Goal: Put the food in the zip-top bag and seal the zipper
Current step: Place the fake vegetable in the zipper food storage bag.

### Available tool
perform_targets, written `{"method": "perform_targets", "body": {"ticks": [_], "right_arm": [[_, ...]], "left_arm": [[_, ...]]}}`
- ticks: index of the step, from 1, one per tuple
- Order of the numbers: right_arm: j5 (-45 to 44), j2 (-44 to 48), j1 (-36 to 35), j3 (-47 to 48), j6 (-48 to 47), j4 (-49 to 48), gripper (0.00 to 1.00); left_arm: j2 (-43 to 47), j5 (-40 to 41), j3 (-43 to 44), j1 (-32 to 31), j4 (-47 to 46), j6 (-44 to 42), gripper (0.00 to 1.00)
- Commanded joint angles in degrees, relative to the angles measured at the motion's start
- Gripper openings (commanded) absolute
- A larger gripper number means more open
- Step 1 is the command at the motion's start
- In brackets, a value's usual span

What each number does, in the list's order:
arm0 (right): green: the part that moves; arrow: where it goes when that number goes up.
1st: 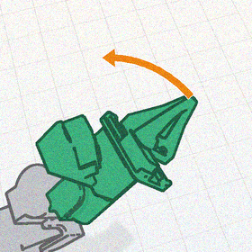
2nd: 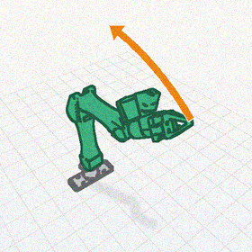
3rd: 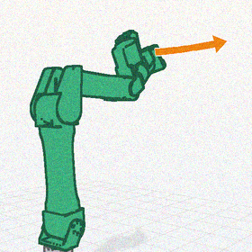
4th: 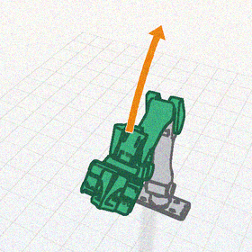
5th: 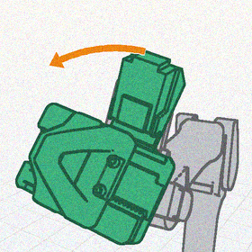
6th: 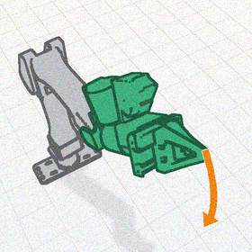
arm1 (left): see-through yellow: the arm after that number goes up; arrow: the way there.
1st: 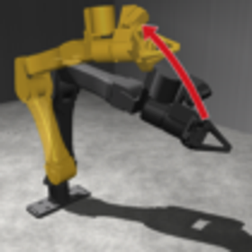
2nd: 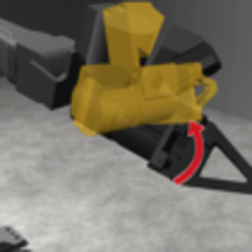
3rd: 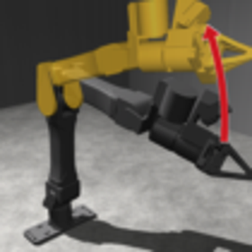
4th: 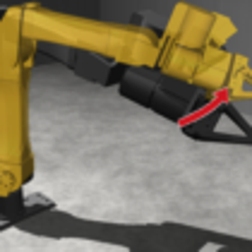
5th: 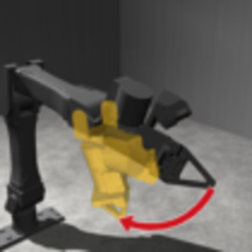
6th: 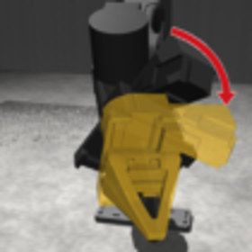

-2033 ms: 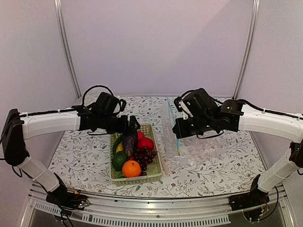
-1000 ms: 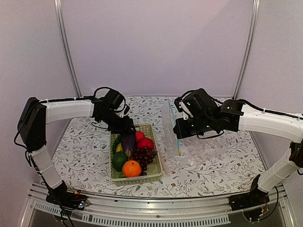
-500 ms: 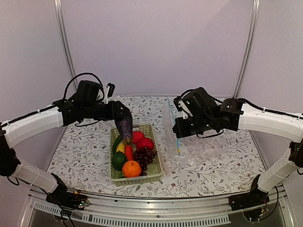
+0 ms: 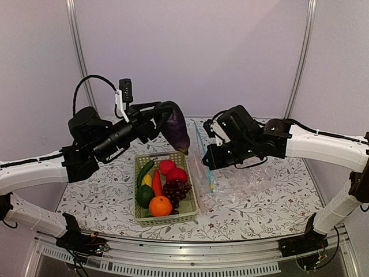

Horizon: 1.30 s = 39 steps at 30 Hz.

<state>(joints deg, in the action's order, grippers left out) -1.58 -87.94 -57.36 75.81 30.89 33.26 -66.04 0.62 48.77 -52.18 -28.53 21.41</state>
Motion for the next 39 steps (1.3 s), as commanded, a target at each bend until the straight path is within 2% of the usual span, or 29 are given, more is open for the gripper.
{"method": "perform_targets", "body": {"ticks": [1,16,34,39], "right_arm": [[4.22,-0.30,-0.47,1.94,1.51,-0.98,0.00],[6.95,1.65,-0.53,3.59,3.36,0.10,0.00],[6.76,2.60,-0.52,3.64,2.99,0.67,0.00],[6.09,2.69,-0.48,3.35,2.86,0.69,0.00]], "left_arm": [[-2.20,3.81,-1.12,-4.04,-15.91,-9.09,0.54],[-12.02,9.61,-1.87,-8.99,-28.40,-18.14,0.54],[-13.66,15.46,-3.51,-11.09,-26.46,-23.98,0.53],[-14.25,15.43,-2.54,-11.09,-23.13,-24.85,0.54]]}}
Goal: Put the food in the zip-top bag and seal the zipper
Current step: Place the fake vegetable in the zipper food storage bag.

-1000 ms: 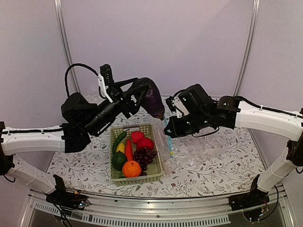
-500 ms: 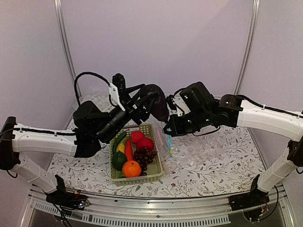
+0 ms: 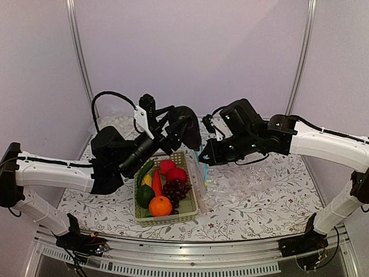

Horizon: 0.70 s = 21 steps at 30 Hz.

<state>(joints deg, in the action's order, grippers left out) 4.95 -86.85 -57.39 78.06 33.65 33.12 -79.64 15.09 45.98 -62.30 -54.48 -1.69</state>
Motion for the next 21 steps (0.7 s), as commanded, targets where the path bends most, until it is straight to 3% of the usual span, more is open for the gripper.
{"method": "perform_targets", "body": {"ticks": [1,8,14,21], "right_arm": [[-0.91,1.67,-0.47,0.94,0.17,0.87,0.00],[-3.62,1.14,-0.57,1.03,-0.97,2.31,0.00],[-4.68,0.89,-0.61,1.13,-0.98,2.33,0.00],[-9.30,2.02,-0.63,0.87,-0.31,2.69,0.00]], "left_arm": [[-0.78,1.08,0.80,-0.98,3.91,-1.93,0.54],[-2.01,1.18,6.68,-1.00,17.20,-1.13,0.54],[-3.66,3.94,8.06,-0.99,20.67,1.42,0.54],[-6.19,6.42,10.91,-0.96,28.45,10.14,0.54]]}}
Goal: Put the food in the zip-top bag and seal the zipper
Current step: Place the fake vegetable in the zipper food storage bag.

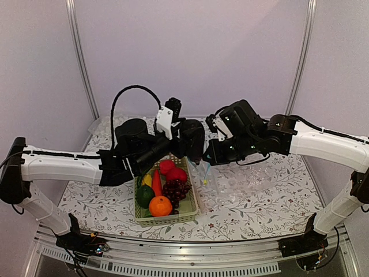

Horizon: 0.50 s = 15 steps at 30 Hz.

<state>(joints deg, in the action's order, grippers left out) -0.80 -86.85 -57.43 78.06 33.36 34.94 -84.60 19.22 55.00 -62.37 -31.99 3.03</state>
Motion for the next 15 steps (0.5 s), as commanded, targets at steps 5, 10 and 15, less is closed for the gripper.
{"method": "perform_targets", "body": {"ticks": [5,10,15], "right_arm": [[-5.86,2.51,-0.58,0.11,0.63,0.37,0.00],[-7.07,3.80,-0.58,-1.72,1.75,-1.98,0.00],[-7.62,4.51,-0.60,-4.37,3.88,-5.25,0.00]], "left_arm": [[-1.71,3.90,2.71,-0.75,9.63,10.06,0.54],[-3.35,2.57,6.22,-0.28,17.14,15.51,0.54],[-6.04,-1.35,9.60,0.58,22.47,23.21,0.54]]}}
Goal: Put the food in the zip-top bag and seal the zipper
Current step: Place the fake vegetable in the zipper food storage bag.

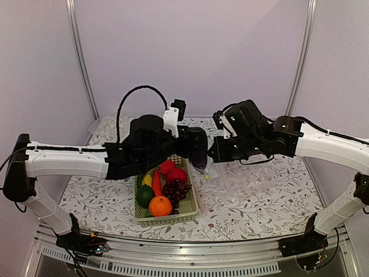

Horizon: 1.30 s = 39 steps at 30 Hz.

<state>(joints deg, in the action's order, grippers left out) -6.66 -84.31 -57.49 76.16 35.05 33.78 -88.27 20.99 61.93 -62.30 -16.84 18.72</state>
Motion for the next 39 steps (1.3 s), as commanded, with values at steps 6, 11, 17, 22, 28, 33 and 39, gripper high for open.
{"method": "perform_targets", "body": {"ticks": [6,11,17,22,28,33,39], "right_arm": [[-4.47,3.09,-0.47,-4.28,3.30,-5.65,0.00],[-5.79,2.95,-0.56,-5.05,3.38,-7.19,0.00],[-6.46,2.72,-0.55,-6.98,3.62,-9.46,0.00],[-6.18,2.55,-0.56,-8.25,3.97,-9.75,0.00],[-6.31,3.75,-0.54,-10.09,3.98,-11.20,0.00],[-6.53,4.08,-0.49,-10.47,4.04,-12.09,0.00],[-6.61,3.81,-0.50,-10.37,4.34,-12.36,0.00]], "left_arm": [[-2.75,-4.24,4.13,1.59,11.74,16.99,0.55],[-3.10,-7.36,3.62,2.82,11.87,23.48,0.58],[-2.86,-9.46,0.97,4.05,7.96,29.28,0.60],[-3.45,-12.04,1.20,5.22,8.21,29.72,0.68],[-3.40,-14.00,1.55,5.97,9.25,28.75,0.75],[-2.93,-13.68,1.30,6.21,10.29,28.23,0.67],[-2.41,-13.43,1.20,6.09,12.71,27.50,0.71]]}}
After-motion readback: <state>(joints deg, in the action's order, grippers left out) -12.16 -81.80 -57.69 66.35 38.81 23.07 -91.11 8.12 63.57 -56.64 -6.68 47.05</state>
